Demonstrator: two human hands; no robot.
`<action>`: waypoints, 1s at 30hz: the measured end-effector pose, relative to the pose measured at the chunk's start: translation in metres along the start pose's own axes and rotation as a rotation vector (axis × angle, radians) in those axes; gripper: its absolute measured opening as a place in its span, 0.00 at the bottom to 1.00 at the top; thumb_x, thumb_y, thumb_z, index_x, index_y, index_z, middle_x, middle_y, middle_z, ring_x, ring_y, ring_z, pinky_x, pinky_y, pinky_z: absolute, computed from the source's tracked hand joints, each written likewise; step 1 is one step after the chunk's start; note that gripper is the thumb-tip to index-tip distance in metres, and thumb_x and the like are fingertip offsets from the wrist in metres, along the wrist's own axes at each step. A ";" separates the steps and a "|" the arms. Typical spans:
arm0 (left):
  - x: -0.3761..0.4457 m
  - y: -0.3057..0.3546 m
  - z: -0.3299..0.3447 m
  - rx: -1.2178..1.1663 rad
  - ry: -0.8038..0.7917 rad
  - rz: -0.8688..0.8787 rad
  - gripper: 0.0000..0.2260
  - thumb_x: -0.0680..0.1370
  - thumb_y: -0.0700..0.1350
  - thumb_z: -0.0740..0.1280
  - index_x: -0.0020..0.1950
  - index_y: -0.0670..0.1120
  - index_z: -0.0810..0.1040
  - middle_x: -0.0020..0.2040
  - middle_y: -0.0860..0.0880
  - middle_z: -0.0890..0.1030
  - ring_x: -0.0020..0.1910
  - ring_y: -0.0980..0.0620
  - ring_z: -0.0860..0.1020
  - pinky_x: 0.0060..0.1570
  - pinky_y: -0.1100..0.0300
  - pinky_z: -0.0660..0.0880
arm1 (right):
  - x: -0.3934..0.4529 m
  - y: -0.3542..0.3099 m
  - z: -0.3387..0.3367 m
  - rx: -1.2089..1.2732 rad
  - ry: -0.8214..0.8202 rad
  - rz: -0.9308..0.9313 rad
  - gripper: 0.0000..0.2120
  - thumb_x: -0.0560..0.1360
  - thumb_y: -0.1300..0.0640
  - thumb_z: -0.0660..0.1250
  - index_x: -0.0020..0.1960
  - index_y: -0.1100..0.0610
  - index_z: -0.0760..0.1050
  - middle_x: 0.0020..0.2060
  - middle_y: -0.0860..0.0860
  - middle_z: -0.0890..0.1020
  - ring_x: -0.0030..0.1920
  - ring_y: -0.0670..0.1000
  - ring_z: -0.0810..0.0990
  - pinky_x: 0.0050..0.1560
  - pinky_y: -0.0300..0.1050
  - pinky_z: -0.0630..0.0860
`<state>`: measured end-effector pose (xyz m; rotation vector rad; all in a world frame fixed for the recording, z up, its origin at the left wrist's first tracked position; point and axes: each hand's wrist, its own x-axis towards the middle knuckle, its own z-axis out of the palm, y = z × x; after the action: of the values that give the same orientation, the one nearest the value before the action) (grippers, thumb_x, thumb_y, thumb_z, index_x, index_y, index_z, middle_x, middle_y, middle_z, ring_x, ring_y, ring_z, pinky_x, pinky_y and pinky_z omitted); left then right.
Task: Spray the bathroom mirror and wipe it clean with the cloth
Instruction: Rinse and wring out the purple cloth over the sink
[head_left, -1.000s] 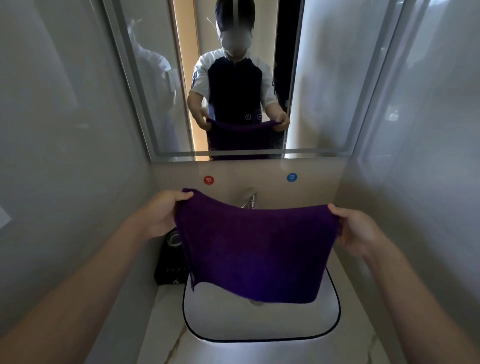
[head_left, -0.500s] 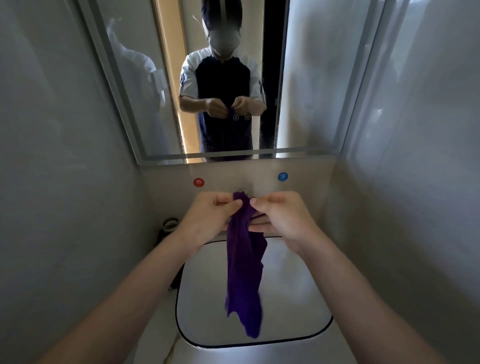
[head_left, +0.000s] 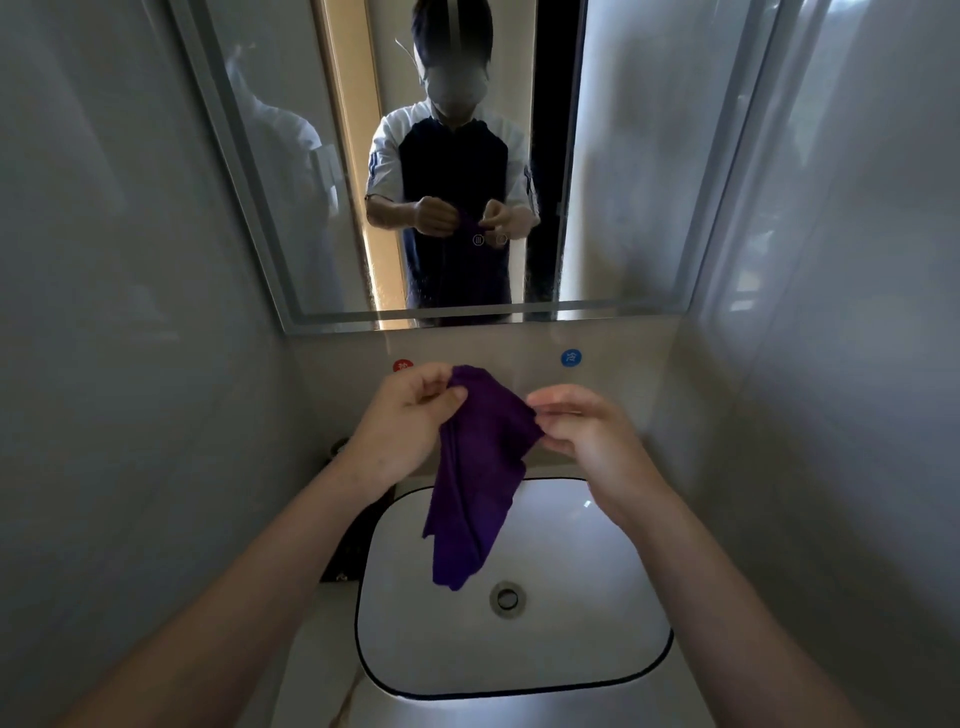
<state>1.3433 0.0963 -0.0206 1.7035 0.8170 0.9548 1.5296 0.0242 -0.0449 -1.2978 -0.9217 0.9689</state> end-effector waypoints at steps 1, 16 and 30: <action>0.001 0.000 -0.003 0.002 -0.012 0.004 0.09 0.83 0.33 0.62 0.55 0.37 0.82 0.46 0.47 0.85 0.43 0.59 0.83 0.45 0.69 0.77 | 0.000 0.003 -0.003 -0.118 0.017 -0.047 0.15 0.76 0.72 0.65 0.52 0.56 0.82 0.51 0.49 0.84 0.53 0.42 0.82 0.50 0.35 0.76; 0.000 -0.013 -0.038 0.035 0.014 -0.161 0.08 0.85 0.39 0.59 0.58 0.41 0.77 0.47 0.47 0.81 0.37 0.59 0.82 0.36 0.63 0.82 | -0.001 0.028 -0.028 -0.044 0.043 -0.053 0.07 0.75 0.71 0.70 0.47 0.61 0.82 0.43 0.60 0.87 0.48 0.62 0.86 0.53 0.58 0.82; 0.055 0.054 -0.048 -0.321 0.040 -0.040 0.22 0.82 0.60 0.59 0.65 0.46 0.78 0.55 0.48 0.84 0.53 0.50 0.82 0.51 0.57 0.80 | 0.027 -0.087 -0.023 0.263 0.107 -0.280 0.18 0.75 0.59 0.74 0.63 0.59 0.76 0.51 0.53 0.87 0.48 0.50 0.86 0.49 0.47 0.83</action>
<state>1.3310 0.1477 0.0534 1.3909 0.6792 1.0349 1.5647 0.0398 0.0405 -0.9603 -0.8364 0.7652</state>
